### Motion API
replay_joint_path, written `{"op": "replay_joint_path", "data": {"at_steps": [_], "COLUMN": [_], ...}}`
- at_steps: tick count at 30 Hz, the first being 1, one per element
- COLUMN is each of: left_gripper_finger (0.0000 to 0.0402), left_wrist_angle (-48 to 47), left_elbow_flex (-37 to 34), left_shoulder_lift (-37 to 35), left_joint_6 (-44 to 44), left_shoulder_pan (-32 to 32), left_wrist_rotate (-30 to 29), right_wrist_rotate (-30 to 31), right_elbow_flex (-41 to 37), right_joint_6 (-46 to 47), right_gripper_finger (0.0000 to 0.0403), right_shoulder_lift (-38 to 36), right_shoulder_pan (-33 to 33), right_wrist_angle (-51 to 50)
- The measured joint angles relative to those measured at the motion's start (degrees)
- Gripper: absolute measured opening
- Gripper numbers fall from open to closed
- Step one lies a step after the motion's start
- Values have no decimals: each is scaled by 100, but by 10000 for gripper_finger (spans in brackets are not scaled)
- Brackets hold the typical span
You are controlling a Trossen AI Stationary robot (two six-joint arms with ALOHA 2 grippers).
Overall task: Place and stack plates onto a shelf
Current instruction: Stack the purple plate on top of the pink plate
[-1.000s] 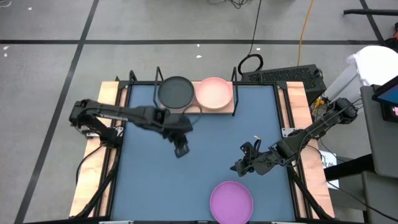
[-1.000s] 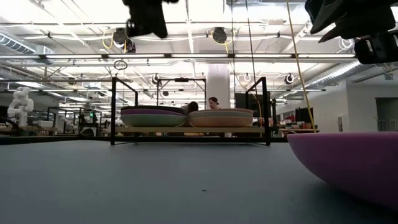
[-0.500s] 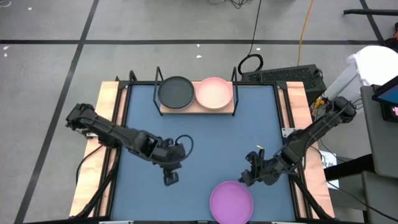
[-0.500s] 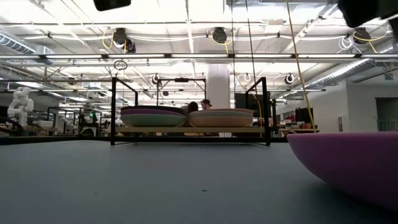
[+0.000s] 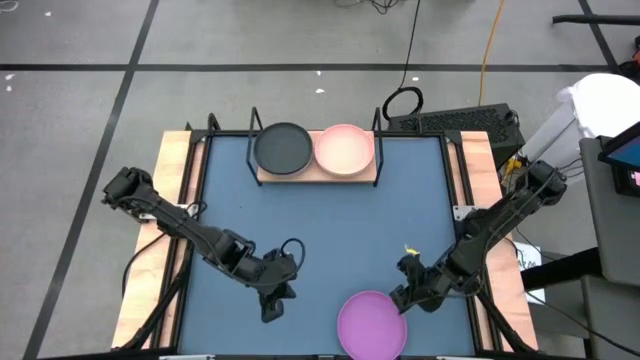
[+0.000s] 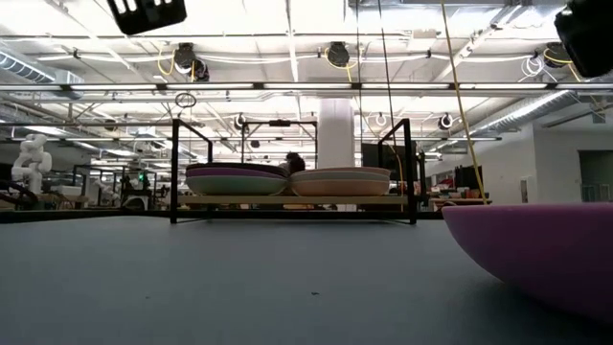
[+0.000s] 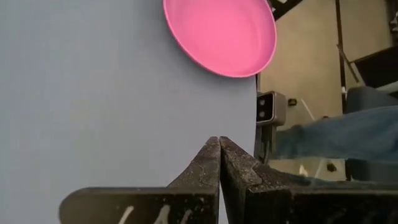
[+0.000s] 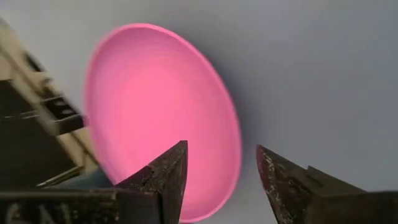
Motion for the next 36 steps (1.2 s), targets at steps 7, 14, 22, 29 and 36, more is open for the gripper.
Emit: {"op": "replay_joint_path", "data": {"at_steps": [7, 14, 22, 29, 36], "left_gripper_finger": [1, 1, 1, 1, 1], "left_wrist_angle": [32, 37, -67, -235, -401], "left_elbow_flex": [0, 0, 0, 0, 0], "left_shoulder_lift": [-37, -37, -37, -37, -37], "left_joint_6": [319, 614, 774, 1096, 1104], "left_shoulder_pan": [-82, -67, -67, 8, 192], "left_wrist_rotate": [-359, -415, -419, -420, -420], "right_wrist_rotate": [-34, -290, -287, -237, 125], "right_elbow_flex": [0, 0, 2, 2, -4], "right_joint_6": [-53, -107, -41, 81, 421], "right_gripper_finger": [166, 148, 82, 8, 4], "right_shoulder_lift": [691, 1178, 1235, 1233, 1214], "right_shoulder_pan": [-2, 48, 60, 72, 72], "right_wrist_angle": [397, 393, 578, 705, 1019]}}
